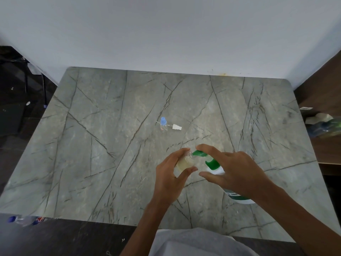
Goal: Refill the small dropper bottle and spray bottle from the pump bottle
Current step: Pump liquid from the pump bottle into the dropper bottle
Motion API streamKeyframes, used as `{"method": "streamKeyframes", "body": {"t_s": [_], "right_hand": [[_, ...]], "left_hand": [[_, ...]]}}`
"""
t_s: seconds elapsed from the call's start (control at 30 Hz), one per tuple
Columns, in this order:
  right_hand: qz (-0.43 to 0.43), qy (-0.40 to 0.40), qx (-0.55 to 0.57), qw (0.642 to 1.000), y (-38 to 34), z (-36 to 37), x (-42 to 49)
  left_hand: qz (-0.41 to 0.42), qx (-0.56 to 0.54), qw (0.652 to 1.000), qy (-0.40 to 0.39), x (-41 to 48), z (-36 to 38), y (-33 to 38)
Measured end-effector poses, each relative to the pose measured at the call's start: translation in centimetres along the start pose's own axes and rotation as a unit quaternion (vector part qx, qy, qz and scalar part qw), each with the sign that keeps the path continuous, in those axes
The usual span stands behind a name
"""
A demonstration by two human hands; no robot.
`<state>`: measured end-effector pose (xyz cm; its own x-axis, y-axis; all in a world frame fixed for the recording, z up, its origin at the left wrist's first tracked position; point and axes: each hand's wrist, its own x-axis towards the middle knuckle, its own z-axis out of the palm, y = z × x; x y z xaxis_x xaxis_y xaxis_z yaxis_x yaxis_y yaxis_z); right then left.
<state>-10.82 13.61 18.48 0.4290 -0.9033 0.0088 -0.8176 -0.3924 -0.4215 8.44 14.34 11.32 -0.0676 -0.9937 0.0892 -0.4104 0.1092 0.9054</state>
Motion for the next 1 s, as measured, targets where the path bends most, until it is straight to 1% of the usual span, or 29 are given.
{"method": "streamKeyframes", "body": {"t_s": [0.17, 0.3, 0.37, 0.53, 0.7, 0.83, 1.0], "right_hand": [[0.002, 0.027, 0.006, 1.000, 0.08, 0.12, 0.03], [-0.006, 0.055, 0.017, 0.998, 0.30, 0.26, 0.25], [-0.003, 0.051, 0.018, 0.999, 0.46, 0.28, 0.29], [0.007, -0.008, -0.005, 1.000, 0.53, 0.07, 0.25], [0.014, -0.004, 0.008, 1.000, -0.08, -0.36, 0.11], [0.004, 0.021, 0.007, 1.000, 0.10, -0.10, 0.11], [0.002, 0.029, 0.012, 0.999, 0.46, 0.18, 0.09]], "left_hand": [[-0.006, 0.006, 1.000, -0.006, 0.07, 0.13, 0.03], [0.006, 0.017, 1.000, -0.015, -0.03, 0.16, 0.31], [0.006, 0.019, 1.000, -0.018, -0.11, 0.18, 0.33], [-0.011, 0.004, 1.000, -0.012, -0.04, 0.19, 0.20], [-0.010, 0.004, 1.000, -0.006, 0.02, 0.11, 0.26], [-0.013, 0.002, 1.000, -0.009, -0.09, 0.15, 0.39], [-0.004, 0.012, 1.000, -0.016, -0.19, 0.08, 0.52]]}}
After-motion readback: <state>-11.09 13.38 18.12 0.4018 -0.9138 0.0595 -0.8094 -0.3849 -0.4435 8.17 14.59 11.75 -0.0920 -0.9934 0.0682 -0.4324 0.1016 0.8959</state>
